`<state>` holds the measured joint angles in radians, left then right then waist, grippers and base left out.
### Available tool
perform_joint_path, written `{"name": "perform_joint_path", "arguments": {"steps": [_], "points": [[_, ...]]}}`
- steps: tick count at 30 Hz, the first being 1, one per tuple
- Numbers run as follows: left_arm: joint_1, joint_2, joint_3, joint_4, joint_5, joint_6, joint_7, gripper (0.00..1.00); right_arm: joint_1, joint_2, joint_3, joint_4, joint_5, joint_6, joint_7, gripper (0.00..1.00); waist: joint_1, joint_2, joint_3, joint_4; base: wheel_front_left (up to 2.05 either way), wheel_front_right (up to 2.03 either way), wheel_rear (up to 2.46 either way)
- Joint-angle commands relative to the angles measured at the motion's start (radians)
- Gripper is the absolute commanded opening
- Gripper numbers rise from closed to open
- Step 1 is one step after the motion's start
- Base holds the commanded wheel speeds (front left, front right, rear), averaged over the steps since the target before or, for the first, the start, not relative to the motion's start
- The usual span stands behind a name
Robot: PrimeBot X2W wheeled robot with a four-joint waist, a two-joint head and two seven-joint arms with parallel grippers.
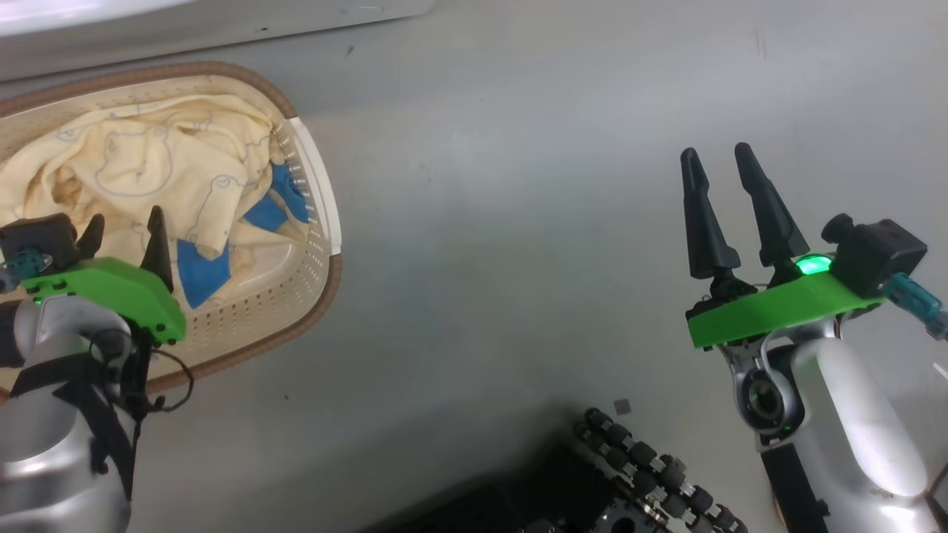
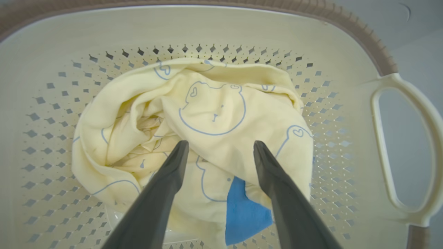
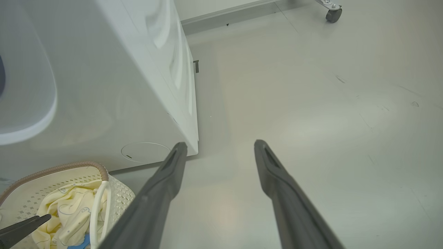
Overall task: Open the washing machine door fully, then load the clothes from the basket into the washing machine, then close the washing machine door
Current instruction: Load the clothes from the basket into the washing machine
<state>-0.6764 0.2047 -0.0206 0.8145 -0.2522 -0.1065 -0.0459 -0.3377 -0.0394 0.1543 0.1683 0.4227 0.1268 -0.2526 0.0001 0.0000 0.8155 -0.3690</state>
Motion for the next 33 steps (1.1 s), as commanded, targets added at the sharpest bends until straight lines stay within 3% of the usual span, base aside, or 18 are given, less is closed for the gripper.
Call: {"name": "perform_joint_path", "arguments": {"steps": [1,19,33], "points": [[0.007,0.033,0.019,-0.012,-0.009,-0.007,-0.002,1.0,0.014,-0.011,0.017,-0.025,0.008,0.004,-0.009,1.0,-0.0001,0.0,0.013,-0.009,0.0,0.0,0.0],[-0.058,0.081,-0.013,-0.013,-0.044,-0.017,0.044,1.0,-0.003,-0.011,0.043,-0.038,0.003,0.004,-0.009,1.0,-0.0001,0.0,0.117,-0.046,0.0,0.0,0.0],[-0.096,0.112,-0.067,-0.025,-0.134,-0.024,0.122,1.0,-0.001,-0.011,0.042,-0.041,-0.006,0.004,-0.009,1.0,-0.0001,0.0,0.142,-0.043,0.0,0.0,0.0]]}}
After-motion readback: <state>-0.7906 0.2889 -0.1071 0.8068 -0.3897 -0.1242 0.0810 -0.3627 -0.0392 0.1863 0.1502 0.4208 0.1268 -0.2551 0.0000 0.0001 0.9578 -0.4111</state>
